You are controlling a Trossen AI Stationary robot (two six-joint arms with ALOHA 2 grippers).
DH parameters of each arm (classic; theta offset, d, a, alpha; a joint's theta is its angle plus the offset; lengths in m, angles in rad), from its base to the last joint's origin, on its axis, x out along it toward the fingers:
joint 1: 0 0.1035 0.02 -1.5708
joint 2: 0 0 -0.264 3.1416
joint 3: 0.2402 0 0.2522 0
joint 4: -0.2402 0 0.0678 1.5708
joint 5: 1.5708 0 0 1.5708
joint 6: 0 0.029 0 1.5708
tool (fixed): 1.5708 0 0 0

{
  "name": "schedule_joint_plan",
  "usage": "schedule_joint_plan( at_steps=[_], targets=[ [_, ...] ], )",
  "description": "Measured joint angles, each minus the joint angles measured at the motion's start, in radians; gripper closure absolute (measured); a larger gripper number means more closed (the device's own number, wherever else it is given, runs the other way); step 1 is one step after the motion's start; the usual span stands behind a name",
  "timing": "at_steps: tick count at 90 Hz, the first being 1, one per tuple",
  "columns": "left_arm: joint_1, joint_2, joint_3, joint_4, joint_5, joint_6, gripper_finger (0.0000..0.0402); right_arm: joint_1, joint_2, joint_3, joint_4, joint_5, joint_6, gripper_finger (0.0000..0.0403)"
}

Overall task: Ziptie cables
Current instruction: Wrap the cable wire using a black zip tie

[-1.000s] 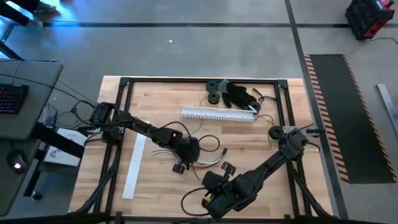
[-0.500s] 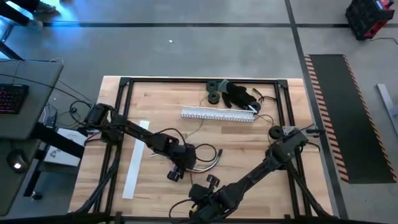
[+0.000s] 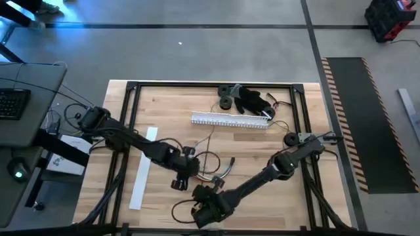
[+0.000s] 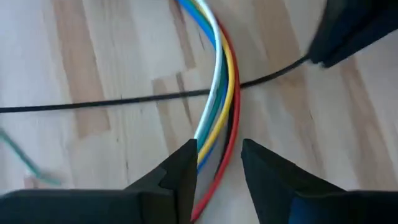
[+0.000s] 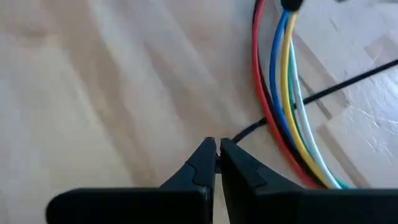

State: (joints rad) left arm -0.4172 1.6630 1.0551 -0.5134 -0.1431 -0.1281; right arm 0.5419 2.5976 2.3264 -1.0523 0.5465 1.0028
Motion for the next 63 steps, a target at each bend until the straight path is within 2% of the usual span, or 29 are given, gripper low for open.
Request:
schedule_joint_plan(
  at_steps=[8,15,26,39,47,53,63],
  targets=[
    [-0.065,0.000,-0.051,0.012,-0.051,-0.040,0.0309,-0.009,-0.001,0.000,-0.005,-0.001,-0.044,0.0403],
    [-0.127,0.000,-0.123,0.121,-0.088,-0.086,0.0314,-0.012,-0.009,0.000,-0.009,-0.001,-0.109,0.0403],
    [-0.216,0.000,-0.269,0.406,-0.154,-0.159,0.0318,-0.019,-0.030,0.000,-0.012,-0.064,-0.227,0.0403],
    [-0.304,0.001,-0.429,0.830,-0.353,-0.204,0.0319,-0.046,-0.060,0.000,-0.012,-0.191,-0.340,0.0403],
    [-0.329,0.013,-0.494,1.018,-0.434,-0.195,0.0319,-0.059,-0.079,0.000,-0.013,-0.237,-0.377,0.0403],
    [-0.338,0.031,-0.521,1.103,-0.474,-0.170,0.0319,-0.065,-0.095,0.000,-0.013,-0.253,-0.392,0.0403],
    [-0.331,0.079,-0.517,1.150,-0.488,-0.115,0.0319,-0.076,-0.112,0.003,-0.017,-0.297,-0.401,0.0403]
  ],
)
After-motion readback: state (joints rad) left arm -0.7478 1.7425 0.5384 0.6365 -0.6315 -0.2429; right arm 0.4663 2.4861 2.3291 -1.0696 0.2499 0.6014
